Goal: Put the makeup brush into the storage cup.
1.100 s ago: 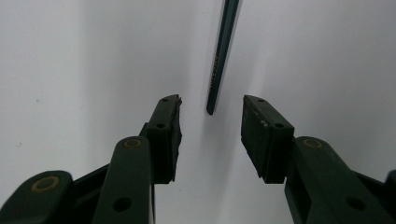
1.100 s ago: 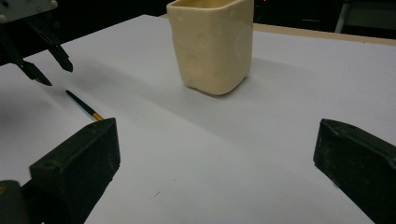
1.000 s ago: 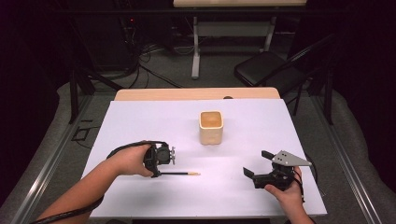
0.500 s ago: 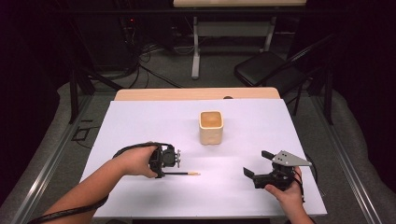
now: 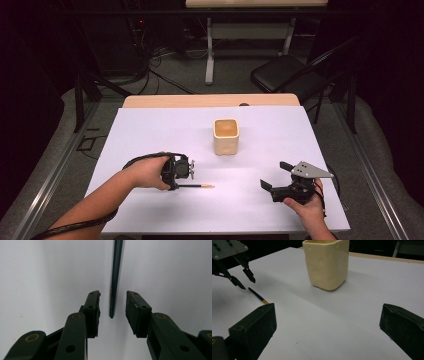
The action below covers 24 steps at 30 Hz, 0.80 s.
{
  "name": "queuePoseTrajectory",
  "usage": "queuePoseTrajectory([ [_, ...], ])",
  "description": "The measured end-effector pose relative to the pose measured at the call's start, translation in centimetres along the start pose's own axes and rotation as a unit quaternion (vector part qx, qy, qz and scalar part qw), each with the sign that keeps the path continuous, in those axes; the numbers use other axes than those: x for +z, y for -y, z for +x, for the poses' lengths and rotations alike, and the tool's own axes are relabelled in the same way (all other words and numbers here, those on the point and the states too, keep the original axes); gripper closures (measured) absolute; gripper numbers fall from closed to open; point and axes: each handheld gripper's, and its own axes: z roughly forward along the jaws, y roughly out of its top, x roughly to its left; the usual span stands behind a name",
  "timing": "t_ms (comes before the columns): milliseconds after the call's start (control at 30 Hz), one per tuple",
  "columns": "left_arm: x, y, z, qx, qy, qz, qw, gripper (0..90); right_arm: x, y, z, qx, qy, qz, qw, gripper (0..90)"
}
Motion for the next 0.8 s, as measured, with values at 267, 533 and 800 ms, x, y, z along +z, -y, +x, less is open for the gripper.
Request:
queuePoseTrajectory([
  [267,0.35,-0.02,-0.05,0.006,0.001,-0.006,1.0000,64.2,0.06,0.02,0.01,0.000,-0.001,-0.001,1.0000,0.6],
  [533,0.64,-0.10,-0.11,0.019,0.001,0.001,0.9998,65.4,0.07,0.03,-0.01,-0.002,-0.002,0.001,1.0000,0.6],
  [800,0.99,-0.31,-0.19,0.026,0.000,0.003,0.9997,71.4,0.06,0.02,0.00,-0.003,-0.002,0.000,1.0000,0.6],
])
